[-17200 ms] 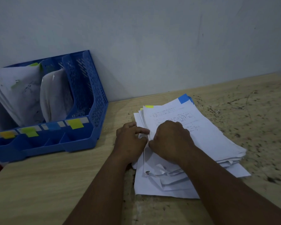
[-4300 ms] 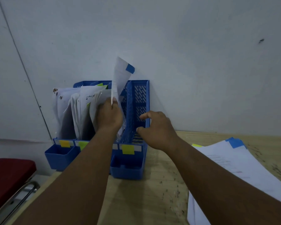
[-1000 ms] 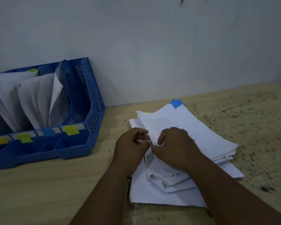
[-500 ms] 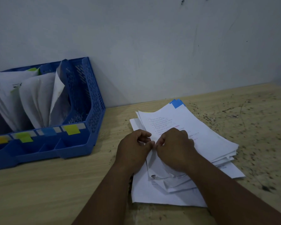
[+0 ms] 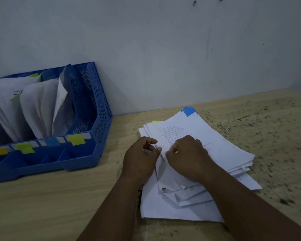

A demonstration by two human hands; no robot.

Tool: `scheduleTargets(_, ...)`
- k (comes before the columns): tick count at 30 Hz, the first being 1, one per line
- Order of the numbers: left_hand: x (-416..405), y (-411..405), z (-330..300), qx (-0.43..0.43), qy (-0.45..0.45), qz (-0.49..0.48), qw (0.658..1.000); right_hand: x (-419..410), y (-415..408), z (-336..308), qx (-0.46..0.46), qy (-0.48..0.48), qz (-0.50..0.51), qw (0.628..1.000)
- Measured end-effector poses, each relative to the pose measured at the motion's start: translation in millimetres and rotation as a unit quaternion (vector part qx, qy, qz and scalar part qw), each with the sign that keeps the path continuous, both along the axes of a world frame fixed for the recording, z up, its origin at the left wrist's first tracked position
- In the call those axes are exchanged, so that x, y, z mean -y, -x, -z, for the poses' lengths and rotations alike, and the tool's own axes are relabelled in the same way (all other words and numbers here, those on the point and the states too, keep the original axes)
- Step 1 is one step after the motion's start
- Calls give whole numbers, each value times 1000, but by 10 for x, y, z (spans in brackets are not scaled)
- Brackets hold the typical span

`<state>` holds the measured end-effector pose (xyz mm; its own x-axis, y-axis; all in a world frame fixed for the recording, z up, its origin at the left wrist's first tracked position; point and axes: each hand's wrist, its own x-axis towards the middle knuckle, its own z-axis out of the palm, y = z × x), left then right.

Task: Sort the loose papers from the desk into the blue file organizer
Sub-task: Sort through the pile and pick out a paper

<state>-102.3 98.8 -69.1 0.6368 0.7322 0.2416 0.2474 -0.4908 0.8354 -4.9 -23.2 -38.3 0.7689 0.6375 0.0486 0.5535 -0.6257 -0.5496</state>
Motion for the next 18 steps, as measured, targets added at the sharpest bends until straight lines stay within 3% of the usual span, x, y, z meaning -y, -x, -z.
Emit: scheduleTargets(18, 42, -1, -46, -14, -32, -16, 999, 64, 58, -60, -7, -20, 3, 1000)
